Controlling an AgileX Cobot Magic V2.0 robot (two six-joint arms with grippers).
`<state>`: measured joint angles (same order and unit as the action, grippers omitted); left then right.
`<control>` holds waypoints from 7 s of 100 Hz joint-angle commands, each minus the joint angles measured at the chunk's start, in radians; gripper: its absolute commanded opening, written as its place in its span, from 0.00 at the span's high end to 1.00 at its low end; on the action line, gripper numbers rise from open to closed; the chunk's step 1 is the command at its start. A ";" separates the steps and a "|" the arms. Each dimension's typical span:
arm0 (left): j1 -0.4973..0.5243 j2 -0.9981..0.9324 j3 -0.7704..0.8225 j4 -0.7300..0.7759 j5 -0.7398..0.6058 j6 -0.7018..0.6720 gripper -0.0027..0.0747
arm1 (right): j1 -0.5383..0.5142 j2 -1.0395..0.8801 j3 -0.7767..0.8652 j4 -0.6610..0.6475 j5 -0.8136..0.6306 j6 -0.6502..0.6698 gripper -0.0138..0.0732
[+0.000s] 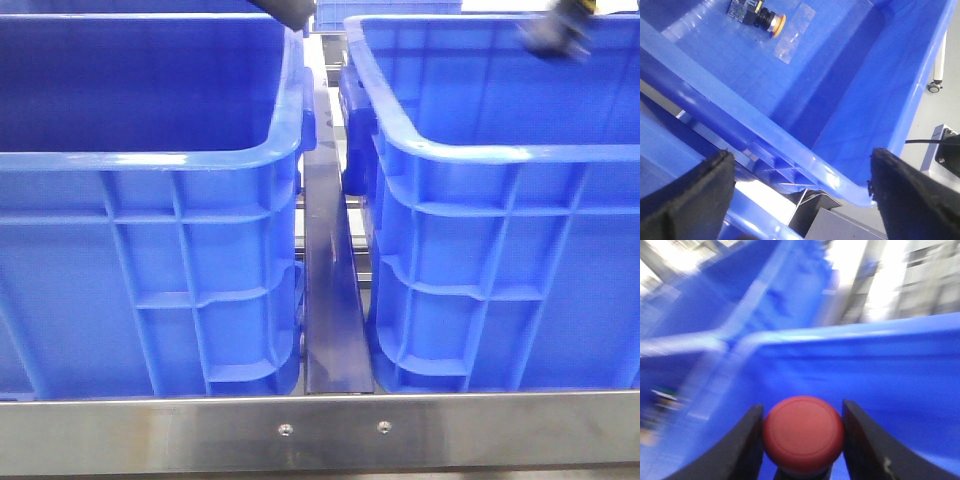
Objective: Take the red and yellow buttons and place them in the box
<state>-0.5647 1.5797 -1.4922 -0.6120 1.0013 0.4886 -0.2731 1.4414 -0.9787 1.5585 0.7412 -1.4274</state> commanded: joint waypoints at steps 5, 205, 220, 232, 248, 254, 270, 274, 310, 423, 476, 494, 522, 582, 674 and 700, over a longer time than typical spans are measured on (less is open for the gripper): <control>-0.006 -0.043 -0.034 -0.042 -0.020 0.005 0.28 | -0.020 -0.017 -0.033 -0.005 -0.137 -0.139 0.65; -0.006 -0.043 -0.034 -0.071 -0.018 0.005 0.28 | -0.017 0.299 -0.196 0.129 -0.267 -0.180 0.27; -0.006 -0.048 -0.034 -0.071 -0.048 0.002 0.28 | -0.017 0.231 -0.148 0.083 -0.268 -0.180 0.27; -0.006 -0.064 -0.034 -0.036 -0.137 -0.019 0.31 | -0.017 0.153 -0.076 0.008 -0.282 -0.180 0.32; -0.006 -0.077 -0.034 0.179 -0.257 -0.190 0.41 | -0.017 0.037 0.008 0.007 -0.289 -0.180 0.61; -0.006 -0.080 -0.034 0.297 -0.269 -0.264 0.50 | -0.017 -0.015 0.039 0.007 -0.289 -0.180 0.73; -0.004 -0.087 -0.017 0.517 -0.259 -0.401 0.84 | -0.017 -0.147 0.100 0.007 -0.287 -0.180 0.91; 0.000 -0.088 -0.007 0.535 -0.266 -0.415 0.93 | -0.017 -0.174 0.116 0.007 -0.286 -0.180 0.92; 0.164 -0.137 0.095 0.511 -0.322 -0.417 0.99 | -0.017 -0.460 0.256 0.007 -0.260 -0.180 0.92; 0.611 -1.099 0.862 0.563 -0.645 -0.417 0.99 | 0.136 -0.897 0.503 0.007 -0.501 -0.068 0.91; 0.611 -1.401 1.004 0.568 -0.684 -0.417 0.99 | 0.135 -1.400 0.768 0.007 -0.664 -0.068 0.91; 0.611 -1.418 1.009 0.568 -0.677 -0.417 0.99 | 0.135 -1.430 0.775 0.009 -0.663 -0.068 0.91; 0.611 -1.418 1.009 0.568 -0.677 -0.417 0.99 | 0.135 -1.430 0.775 0.009 -0.663 -0.068 0.91; 0.611 -1.418 1.009 0.568 -0.677 -0.417 0.99 | 0.135 -1.430 0.775 0.009 -0.663 -0.068 0.91; 0.607 -1.615 1.507 0.585 -1.059 -0.417 0.99 | 0.135 -1.428 0.775 0.009 -0.666 -0.068 0.91; 0.607 -1.615 1.512 0.577 -1.056 -0.417 0.99 | 0.135 -1.427 0.775 0.009 -0.661 -0.068 0.91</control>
<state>0.0434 -0.0055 -0.0017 -0.0238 0.0180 0.0839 -0.1394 -0.0001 -0.1800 1.5510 0.0844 -1.4886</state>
